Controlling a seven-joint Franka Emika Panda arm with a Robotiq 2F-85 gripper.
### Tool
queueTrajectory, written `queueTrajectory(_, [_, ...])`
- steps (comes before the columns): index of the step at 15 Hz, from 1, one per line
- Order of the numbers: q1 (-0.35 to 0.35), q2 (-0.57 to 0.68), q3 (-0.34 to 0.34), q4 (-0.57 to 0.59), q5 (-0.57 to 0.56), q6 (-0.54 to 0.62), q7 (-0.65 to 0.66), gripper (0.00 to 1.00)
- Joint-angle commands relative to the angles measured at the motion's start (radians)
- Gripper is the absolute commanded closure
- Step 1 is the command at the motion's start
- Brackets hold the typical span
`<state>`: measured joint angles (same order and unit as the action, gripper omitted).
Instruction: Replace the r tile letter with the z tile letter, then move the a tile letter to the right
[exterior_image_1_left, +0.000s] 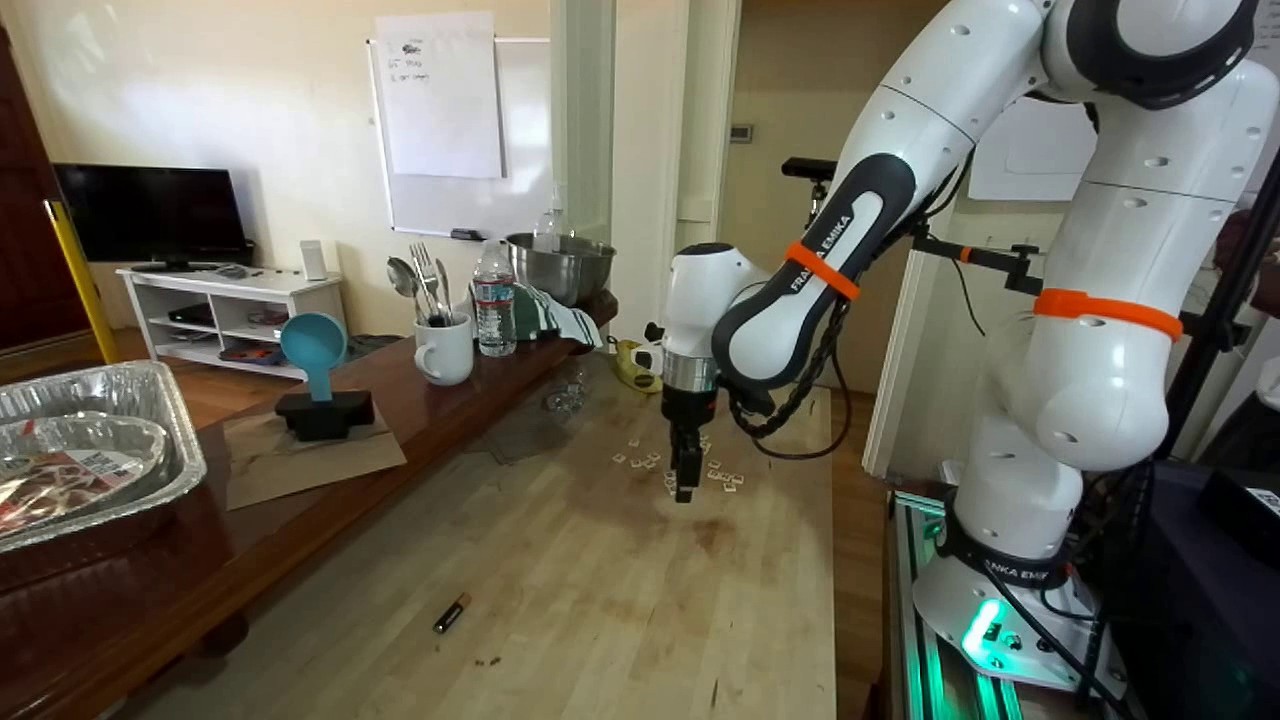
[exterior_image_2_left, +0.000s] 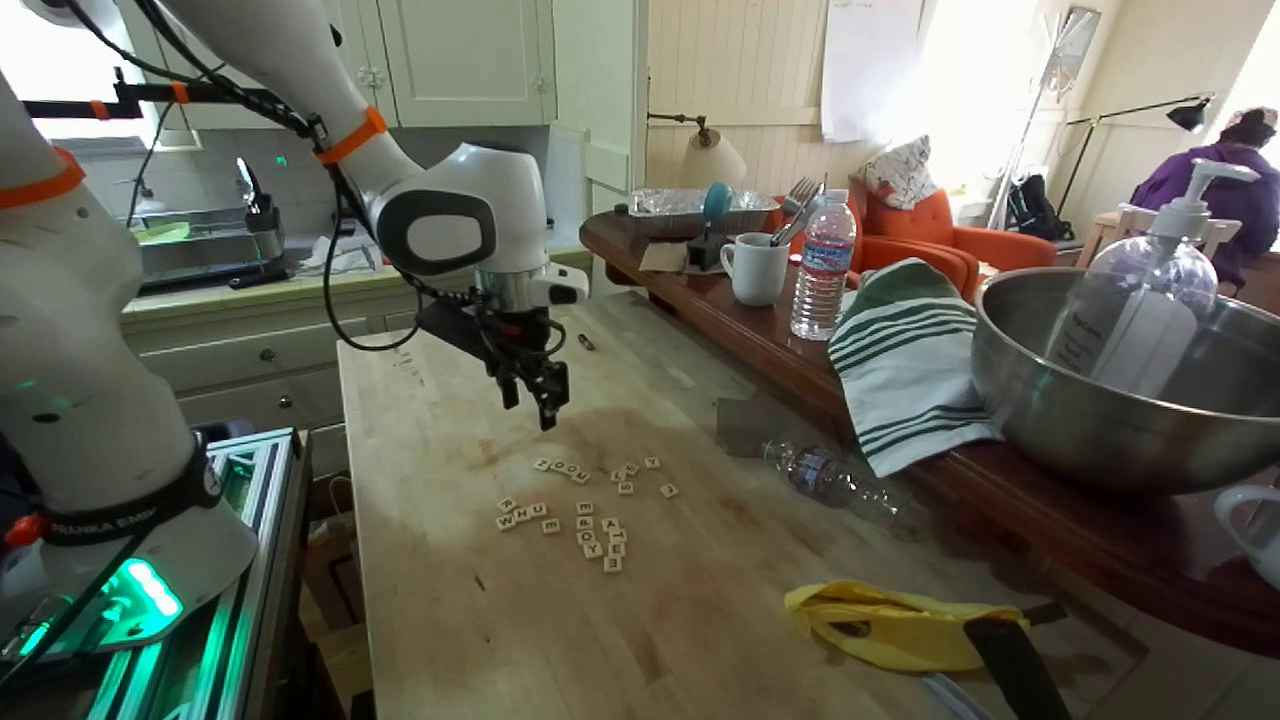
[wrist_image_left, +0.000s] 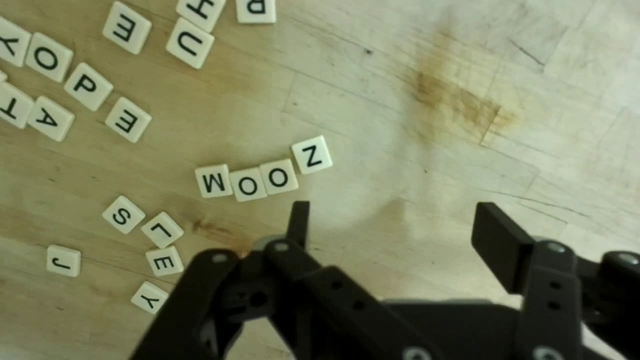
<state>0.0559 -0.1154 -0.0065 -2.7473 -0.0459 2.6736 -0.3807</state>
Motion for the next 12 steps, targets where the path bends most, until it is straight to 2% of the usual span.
queueTrajectory(1, [-0.021,-0.014,-0.031,0.001,-0.05,-0.025,-0.126,0.0])
queueTrajectory(6, [-0.045,-0.014,-0.055,0.002,-0.11,-0.018,-0.19,0.0])
queueTrajectory(12, [-0.051,-0.001,-0.06,0.005,-0.1,-0.002,-0.2,0.0])
